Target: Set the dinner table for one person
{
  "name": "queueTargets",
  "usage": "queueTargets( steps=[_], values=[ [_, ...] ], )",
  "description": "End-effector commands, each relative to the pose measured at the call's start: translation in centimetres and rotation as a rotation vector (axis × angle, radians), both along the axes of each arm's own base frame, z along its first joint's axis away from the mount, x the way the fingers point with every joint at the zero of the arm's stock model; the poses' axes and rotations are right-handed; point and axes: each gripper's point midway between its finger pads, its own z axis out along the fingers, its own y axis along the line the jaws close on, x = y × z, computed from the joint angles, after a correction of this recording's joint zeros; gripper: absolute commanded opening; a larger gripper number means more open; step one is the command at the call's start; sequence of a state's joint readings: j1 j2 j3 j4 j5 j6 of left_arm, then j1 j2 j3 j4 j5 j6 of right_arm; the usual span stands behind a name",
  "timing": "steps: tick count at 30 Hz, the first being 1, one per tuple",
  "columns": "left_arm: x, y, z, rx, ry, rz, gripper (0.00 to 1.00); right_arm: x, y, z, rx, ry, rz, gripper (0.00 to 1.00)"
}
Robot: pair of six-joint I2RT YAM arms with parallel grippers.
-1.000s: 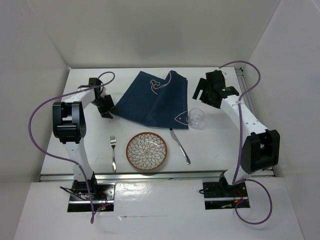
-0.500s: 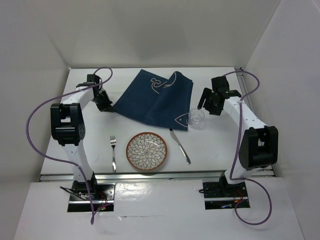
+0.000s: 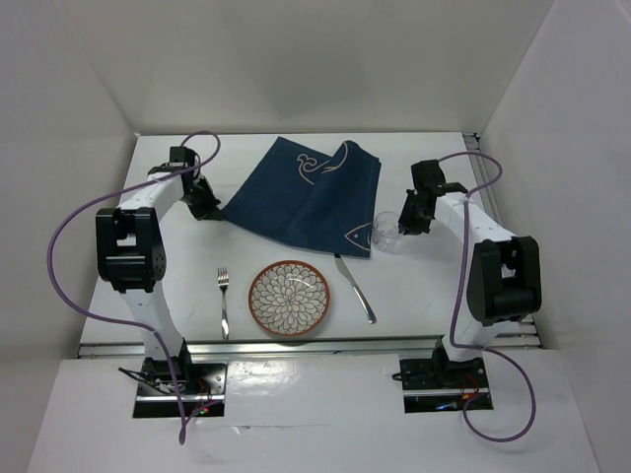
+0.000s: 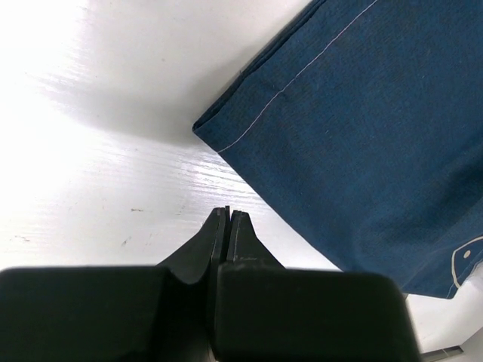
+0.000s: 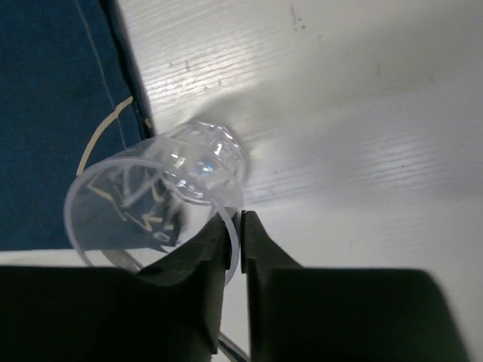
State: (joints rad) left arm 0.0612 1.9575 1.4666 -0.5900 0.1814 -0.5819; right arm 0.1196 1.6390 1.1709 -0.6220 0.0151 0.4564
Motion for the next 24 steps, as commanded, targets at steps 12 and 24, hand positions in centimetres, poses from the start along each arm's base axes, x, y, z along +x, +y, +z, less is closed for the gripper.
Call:
queueTargets(
  steps=[12, 24],
  values=[
    [0.5, 0.3, 1.2, 0.011, -0.031, 0.007, 0.0, -1.4, -10.9, 2.0, -0.163, -0.005, -0.398, 0.02],
    [0.2, 0.1, -0.2, -0.004, 0.006, 0.001, 0.79, 0.1, -11.4, 4.8, -0.147, -0.06, -0.381, 1.0]
  ],
)
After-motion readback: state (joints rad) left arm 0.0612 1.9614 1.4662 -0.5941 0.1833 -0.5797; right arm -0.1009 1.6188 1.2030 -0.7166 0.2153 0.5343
